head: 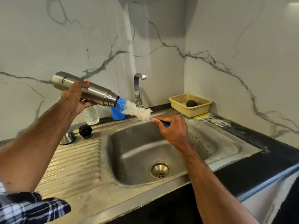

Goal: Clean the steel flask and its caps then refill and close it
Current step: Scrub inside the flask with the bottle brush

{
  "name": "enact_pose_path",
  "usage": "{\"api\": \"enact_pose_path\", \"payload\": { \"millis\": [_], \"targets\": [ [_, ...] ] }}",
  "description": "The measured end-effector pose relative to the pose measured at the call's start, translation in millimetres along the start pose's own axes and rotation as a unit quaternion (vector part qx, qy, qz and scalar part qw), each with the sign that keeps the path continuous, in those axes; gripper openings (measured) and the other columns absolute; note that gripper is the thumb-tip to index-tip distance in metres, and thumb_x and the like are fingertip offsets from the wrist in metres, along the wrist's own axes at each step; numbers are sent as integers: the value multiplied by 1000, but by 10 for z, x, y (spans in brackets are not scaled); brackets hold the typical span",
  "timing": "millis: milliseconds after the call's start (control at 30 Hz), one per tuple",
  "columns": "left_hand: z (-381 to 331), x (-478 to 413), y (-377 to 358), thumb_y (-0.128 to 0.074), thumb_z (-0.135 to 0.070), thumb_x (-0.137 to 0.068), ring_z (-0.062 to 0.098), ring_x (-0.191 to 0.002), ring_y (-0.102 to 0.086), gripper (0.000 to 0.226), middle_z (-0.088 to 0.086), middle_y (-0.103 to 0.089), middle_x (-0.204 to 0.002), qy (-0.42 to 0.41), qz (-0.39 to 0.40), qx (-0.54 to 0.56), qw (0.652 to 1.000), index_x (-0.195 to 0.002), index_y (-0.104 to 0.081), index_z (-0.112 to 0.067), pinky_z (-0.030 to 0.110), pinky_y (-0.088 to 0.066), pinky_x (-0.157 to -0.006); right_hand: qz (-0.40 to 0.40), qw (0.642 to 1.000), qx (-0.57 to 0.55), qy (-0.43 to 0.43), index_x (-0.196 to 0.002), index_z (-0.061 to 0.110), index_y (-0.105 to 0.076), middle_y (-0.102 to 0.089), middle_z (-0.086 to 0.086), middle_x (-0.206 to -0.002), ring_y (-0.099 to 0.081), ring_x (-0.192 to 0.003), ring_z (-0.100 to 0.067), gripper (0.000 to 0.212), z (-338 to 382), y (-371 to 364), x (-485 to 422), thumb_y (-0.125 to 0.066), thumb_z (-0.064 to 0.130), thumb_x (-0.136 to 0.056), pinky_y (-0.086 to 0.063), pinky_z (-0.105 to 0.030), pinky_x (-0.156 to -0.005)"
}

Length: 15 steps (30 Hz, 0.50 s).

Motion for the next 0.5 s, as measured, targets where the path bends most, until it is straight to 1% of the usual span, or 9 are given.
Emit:
{"api": "enact_pose_path", "payload": {
  "millis": [67, 133, 233, 267, 300, 333, 400, 433, 500],
  "targets": [
    [-74, 19, -3, -86, -20, -77, 34, -98, -73, 69, 16, -71, -117, -7, 24, -16, 1000, -132, -47, -9, 56, -62, -68, 56, 996, -63, -40, -90, 22, -81, -69, 15, -62, -57, -48, 0, 33, 11, 8, 8, -68, 52, -88, -49, -19, -54],
    [-128, 49, 19, -86, -21, -78, 34, -100, -73, 69, 16, -70, -118, -13, 40, -35, 999, -133, -46, -8, 53, -62, -72, 133, 977, -145, -81, -80, 18, -80, -55, 9, -49, -42, -42, -5, 33, 48, -2, 25, -66, 44, -94, -40, -19, -51],
    [-136, 101, 74, -84, -20, -80, 33, -103, -71, 69, 15, -68, -118, -24, 43, -29, 998, -134, -44, -8, 48, -62, -71, 244, 931, -229, -148, -82, 10, -78, -41, -1, -51, -32, -44, -9, 44, 78, -14, 40, -56, 44, -100, -27, -22, -44],
    [-124, 124, 88, -83, -19, -81, 32, -103, -71, 68, 15, -68, -118, -27, 38, -25, 999, -135, -44, -8, 47, -62, -69, 263, 921, -241, -160, -85, 10, -78, -41, -1, -52, -31, -43, -10, 44, 72, -39, 43, -55, 44, -101, -26, -23, -43],
    [-99, 145, 77, -83, -18, -81, 32, -102, -71, 68, 14, -69, -116, -31, 32, -21, 999, -135, -44, -7, 46, -62, -67, 256, 924, -237, -158, -86, 11, -78, -43, -3, -52, -34, -42, -12, 42, 55, -58, 52, -56, 45, -100, -30, -25, -42],
    [-80, 163, 69, -83, -18, -81, 32, -101, -71, 68, 14, -69, -115, -36, 24, -12, 999, -135, -44, -7, 45, -62, -65, 223, 941, -212, -140, -86, 15, -79, -50, -5, -52, -40, -42, -15, 38, 38, -88, 54, -59, 46, -97, -40, -29, -43],
    [-55, 207, 15, -85, -18, -79, 32, -99, -72, 69, 14, -70, -114, -48, 3, 6, 999, -134, -44, -7, 45, -62, -62, 108, 982, -124, -90, -84, 23, -80, -65, 0, -58, -55, -48, -12, 28, -17, -113, 55, -67, 47, -91, -52, -31, -51],
    [-55, 225, -17, -85, -18, -79, 31, -97, -73, 70, 14, -70, -114, -52, -9, 15, 999, -134, -43, -7, 45, -62, -60, 61, 992, -84, -68, -85, 23, -80, -68, 5, -60, -58, -49, -6, 26, -33, -109, 50, -69, 46, -90, -50, -25, -50],
    [-61, 250, -92, -85, -18, -80, 29, -93, -73, 69, 14, -70, -112, -60, -29, 27, 997, -133, -42, -8, 44, -63, -58, 17, 999, -18, -48, -88, 23, -80, -70, 9, -65, -62, -53, -4, 30, -66, -108, 55, -68, 50, -89, -44, -16, -50]
  ]
}}
Point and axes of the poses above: each hand's wrist, its own x-axis away from the middle knuckle, its own y-axis out of the back of the hand, z = x × y, the point moved 1 cm from there along -x, towards the middle knuckle
